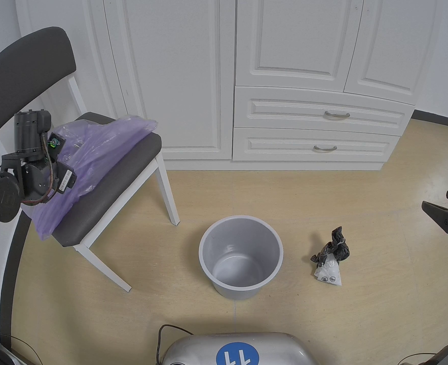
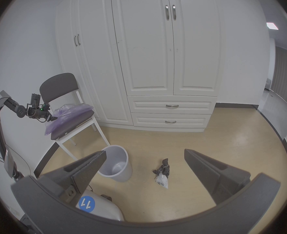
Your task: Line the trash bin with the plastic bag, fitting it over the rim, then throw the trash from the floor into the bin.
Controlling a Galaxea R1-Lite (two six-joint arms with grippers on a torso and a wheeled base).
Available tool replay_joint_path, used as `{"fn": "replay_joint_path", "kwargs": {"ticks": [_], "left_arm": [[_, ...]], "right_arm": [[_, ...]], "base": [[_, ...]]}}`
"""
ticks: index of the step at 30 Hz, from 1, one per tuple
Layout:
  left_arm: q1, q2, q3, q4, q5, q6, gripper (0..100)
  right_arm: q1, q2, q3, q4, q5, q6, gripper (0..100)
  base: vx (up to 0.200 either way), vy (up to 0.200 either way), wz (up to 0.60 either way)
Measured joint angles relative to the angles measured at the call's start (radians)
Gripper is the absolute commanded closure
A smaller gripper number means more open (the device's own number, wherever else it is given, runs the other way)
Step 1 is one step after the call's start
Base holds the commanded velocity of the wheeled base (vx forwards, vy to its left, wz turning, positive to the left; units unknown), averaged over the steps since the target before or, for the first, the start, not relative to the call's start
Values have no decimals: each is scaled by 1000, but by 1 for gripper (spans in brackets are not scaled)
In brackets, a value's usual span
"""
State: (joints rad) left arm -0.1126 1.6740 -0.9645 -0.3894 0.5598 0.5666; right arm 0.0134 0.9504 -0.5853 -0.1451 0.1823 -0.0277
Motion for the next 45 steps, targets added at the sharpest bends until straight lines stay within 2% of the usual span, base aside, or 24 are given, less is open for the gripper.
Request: {"fn": "replay_joint_path", "kwargs": {"ticks": [17,25,29,34,45], "left_arm": [[-32,2,50,-14,-18,-23,0],[-44,-59,104,85,-17,-21,0],[-23,-93,154,147,-26,-21,0],[19,-103,203,150,-64,-24,0],[74,-26,166,105,-70,-23,0]], "right_arm": [[4,-20,1,0,1,0,0],[5,-27,9,3,5,-3,0],[4,-28,11,4,6,-6,0],[6,-27,18,6,7,-11,0],[6,-28,21,3,8,-12,0]], "base": [[0,0,0],[0,0,0],[0,0,0],[0,0,0],[0,0,0]]}}
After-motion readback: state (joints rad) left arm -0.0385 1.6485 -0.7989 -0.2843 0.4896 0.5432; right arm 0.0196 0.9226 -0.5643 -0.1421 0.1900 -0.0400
